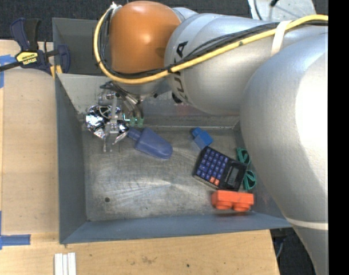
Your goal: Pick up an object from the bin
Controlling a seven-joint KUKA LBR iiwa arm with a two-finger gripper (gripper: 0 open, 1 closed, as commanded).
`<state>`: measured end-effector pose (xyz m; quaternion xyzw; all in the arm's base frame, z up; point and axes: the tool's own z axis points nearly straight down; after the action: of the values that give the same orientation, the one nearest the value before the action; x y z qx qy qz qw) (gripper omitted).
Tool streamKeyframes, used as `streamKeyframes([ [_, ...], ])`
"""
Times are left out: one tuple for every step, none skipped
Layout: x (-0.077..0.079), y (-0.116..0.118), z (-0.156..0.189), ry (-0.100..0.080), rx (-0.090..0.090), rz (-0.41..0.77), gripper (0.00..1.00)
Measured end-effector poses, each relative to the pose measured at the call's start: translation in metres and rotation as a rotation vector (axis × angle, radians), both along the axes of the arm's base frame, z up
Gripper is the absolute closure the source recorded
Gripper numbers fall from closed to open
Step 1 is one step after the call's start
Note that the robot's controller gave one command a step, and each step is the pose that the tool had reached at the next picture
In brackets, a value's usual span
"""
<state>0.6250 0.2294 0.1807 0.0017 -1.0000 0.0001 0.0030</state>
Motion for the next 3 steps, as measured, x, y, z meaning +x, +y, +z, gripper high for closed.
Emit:
streamKeyframes([
  [0.002, -0.001, 0.005, -0.009, 0.002, -0.003, 0.0],
  [0.002, -0.001, 0.005, -0.008, 0.002, -0.006, 0.0],
  [0.0, -0.031, 0.017, -0.007, 0.001, -0.077, 0.0],
])
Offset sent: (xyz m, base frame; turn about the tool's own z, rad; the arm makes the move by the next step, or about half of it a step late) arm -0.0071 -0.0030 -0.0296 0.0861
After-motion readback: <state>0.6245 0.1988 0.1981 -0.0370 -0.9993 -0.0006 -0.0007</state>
